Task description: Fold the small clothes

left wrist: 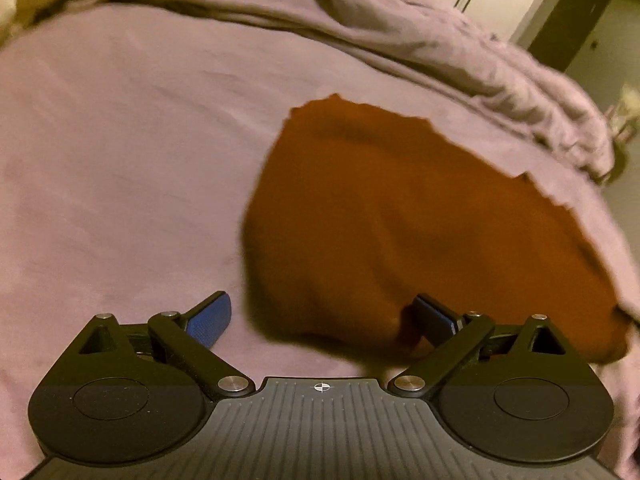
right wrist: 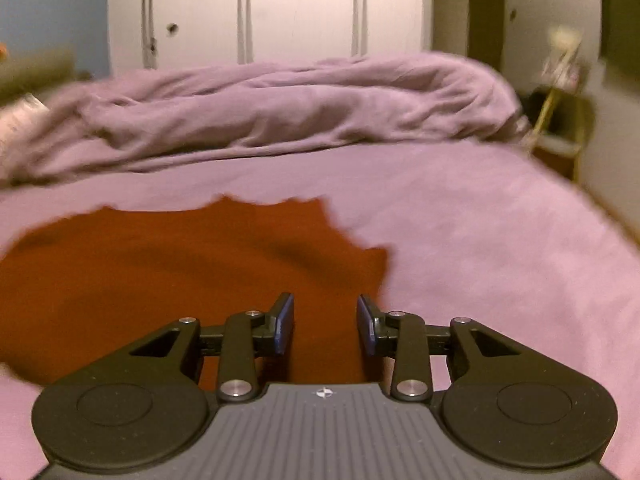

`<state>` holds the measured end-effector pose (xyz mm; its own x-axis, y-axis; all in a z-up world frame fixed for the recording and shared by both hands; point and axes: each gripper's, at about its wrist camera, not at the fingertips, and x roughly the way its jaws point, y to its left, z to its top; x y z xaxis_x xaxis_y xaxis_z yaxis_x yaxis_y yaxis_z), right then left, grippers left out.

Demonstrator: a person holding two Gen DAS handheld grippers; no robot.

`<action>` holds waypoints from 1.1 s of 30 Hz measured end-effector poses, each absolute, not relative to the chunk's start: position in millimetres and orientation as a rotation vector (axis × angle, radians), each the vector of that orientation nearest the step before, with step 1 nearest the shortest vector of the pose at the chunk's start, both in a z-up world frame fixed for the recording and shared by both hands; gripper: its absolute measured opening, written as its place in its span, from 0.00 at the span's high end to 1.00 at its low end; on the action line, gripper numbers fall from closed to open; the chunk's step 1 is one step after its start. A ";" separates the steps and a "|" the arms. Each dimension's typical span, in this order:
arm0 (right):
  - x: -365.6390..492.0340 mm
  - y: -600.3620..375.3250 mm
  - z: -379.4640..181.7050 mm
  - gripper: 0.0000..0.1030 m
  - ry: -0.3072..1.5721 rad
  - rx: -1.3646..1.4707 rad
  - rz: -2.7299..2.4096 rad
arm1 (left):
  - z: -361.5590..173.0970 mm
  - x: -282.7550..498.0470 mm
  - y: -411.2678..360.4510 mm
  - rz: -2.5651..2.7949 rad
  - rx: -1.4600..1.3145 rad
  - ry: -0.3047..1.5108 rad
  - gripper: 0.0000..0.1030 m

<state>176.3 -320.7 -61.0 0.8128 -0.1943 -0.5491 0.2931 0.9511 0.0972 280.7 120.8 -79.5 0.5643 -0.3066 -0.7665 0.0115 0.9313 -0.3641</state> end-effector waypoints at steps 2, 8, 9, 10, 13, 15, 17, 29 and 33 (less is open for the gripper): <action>169.2 -304.2 -60.8 0.67 0.574 0.185 -0.214 | -82.8 287.7 124.8 -0.204 -0.409 0.960 0.03; 172.9 -271.9 -60.1 0.67 0.590 0.200 -0.113 | -89.8 322.7 136.1 -0.284 -0.604 0.961 0.11; 173.9 -267.4 -60.6 0.67 0.593 0.195 -0.104 | -91.0 327.7 136.4 -0.290 -0.614 0.964 0.12; 176.1 -264.3 -61.1 0.67 0.597 0.195 -0.097 | -91.1 331.3 136.5 -0.295 -0.624 0.964 0.15; 181.4 -255.3 -62.0 0.67 0.600 0.202 -0.070 | -91.7 339.0 136.6 -0.341 -0.649 0.971 0.38; 184.9 -249.1 -61.6 0.67 0.598 0.194 -0.050 | -94.2 341.0 137.8 -0.354 -0.662 0.979 0.47; 188.8 -242.1 -61.8 0.67 0.594 0.186 -0.026 | -99.5 343.0 143.7 -0.340 -0.697 0.990 0.58; 213.8 -222.1 -72.7 0.77 0.651 0.115 0.022 | -98.6 354.4 146.2 -0.293 -0.763 1.012 0.81; 195.1 -238.9 -61.6 0.77 0.621 0.170 -0.001 | -66.3 351.6 135.5 -0.312 -0.695 0.977 0.82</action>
<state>195.1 -238.9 -61.6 0.8136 0.0502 -0.5793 0.0521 0.9860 0.1586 351.6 135.5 -66.3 0.5382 -0.5362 -0.6503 -0.0606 0.7449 -0.6644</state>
